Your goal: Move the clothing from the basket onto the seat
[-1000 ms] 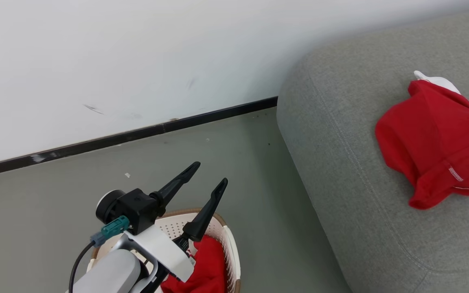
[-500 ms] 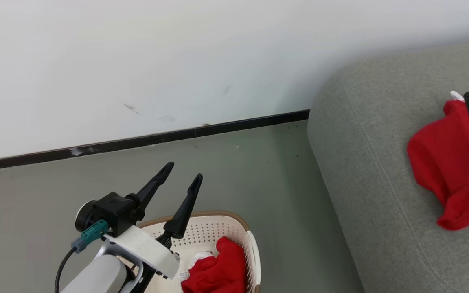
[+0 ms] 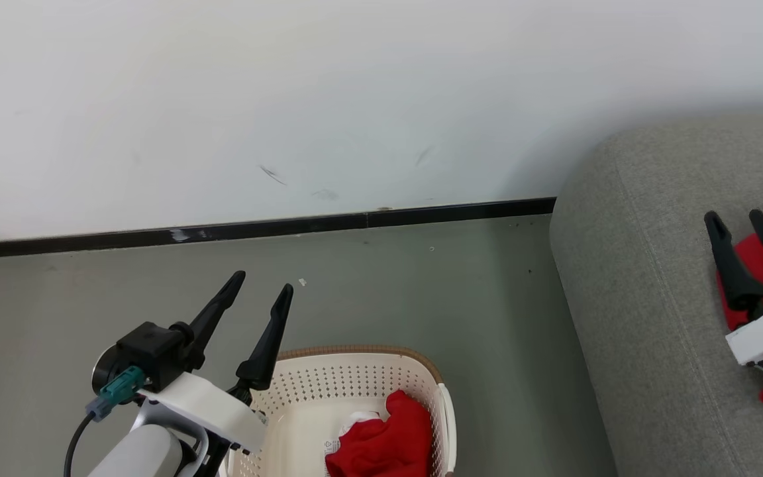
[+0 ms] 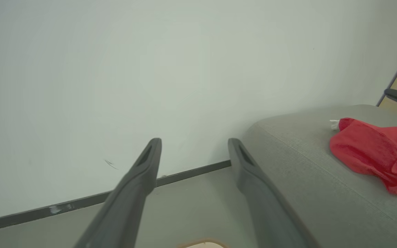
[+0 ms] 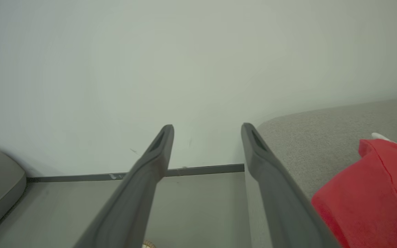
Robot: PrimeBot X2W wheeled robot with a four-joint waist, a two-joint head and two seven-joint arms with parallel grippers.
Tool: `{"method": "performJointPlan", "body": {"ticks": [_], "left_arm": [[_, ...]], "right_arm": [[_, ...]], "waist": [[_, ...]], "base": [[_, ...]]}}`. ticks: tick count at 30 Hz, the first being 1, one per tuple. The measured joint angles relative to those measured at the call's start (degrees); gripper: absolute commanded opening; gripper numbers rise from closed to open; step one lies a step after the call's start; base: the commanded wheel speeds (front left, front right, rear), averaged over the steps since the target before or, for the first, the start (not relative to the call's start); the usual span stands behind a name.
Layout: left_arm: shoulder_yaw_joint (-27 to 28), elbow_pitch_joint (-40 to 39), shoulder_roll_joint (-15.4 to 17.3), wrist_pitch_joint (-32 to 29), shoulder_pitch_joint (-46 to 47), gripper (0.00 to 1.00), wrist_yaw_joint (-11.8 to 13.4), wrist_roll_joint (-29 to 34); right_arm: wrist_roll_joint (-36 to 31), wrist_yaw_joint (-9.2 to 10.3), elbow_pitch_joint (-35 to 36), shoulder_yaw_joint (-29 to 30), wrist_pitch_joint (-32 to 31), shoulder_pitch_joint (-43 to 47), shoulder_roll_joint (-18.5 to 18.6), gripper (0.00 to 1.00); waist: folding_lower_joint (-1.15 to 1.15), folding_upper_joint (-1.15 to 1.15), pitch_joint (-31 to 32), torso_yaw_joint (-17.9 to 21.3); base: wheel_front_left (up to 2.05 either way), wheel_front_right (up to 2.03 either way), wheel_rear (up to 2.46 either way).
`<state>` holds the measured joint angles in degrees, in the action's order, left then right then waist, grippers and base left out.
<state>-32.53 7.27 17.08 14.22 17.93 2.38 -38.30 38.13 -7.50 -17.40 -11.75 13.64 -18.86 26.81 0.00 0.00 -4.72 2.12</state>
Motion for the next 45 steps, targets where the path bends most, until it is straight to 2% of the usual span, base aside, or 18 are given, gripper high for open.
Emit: {"method": "performJointPlan", "body": {"ticks": [5, 16, 20, 23, 30, 45], "left_arm": [[1.1, 0.6, -0.1, 0.0, -1.3, 1.00, 0.6, 0.0], [6.1, 1.2, -0.6, 0.0, -4.6, 1.00, 3.2, 1.1], [8.3, 1.3, -0.8, 0.0, -5.9, 1.00, 4.7, 2.7], [10.3, 1.0, -0.6, 0.1, -6.7, 1.00, 5.5, 3.6], [12.6, 0.6, -1.2, 0.1, -8.7, 1.00, 5.9, 5.2], [16.0, -0.4, -3.6, 0.1, -11.5, 1.00, 5.6, 7.2]], "right_arm": [[-0.2, 0.00, 0.3, 0.1, 0.2, 2.7, -2.4, 1.00], [-5.6, 0.00, 2.5, 1.6, 0.5, 7.9, -6.2, 1.00], [-6.7, 0.00, 5.2, 3.8, 0.5, 9.4, -8.7, 1.00], [-8.9, 0.00, 7.5, 2.7, 0.5, 10.1, -10.8, 1.00], [-12.0, 0.00, 8.7, 1.9, 0.6, 13.5, -14.1, 1.00], [-19.7, 0.00, 11.3, 5.4, 0.6, 15.5, -16.0, 1.00]], "waist": [[0.00, 0.00, 0.2, -1.8], [0.00, 0.00, 0.9, -4.8], [0.00, 0.00, 1.2, -5.3], [0.00, 0.00, 1.3, -5.3], [0.00, 0.00, 1.3, -4.8], [0.00, 0.00, 1.1, -3.9]], "base": [[0.00, 0.00, 0.00], [0.00, 0.00, 0.00], [0.00, 0.00, 0.00], [0.00, 0.00, 0.00], [0.00, 0.00, 0.00], [0.00, 0.00, 0.00]]}}
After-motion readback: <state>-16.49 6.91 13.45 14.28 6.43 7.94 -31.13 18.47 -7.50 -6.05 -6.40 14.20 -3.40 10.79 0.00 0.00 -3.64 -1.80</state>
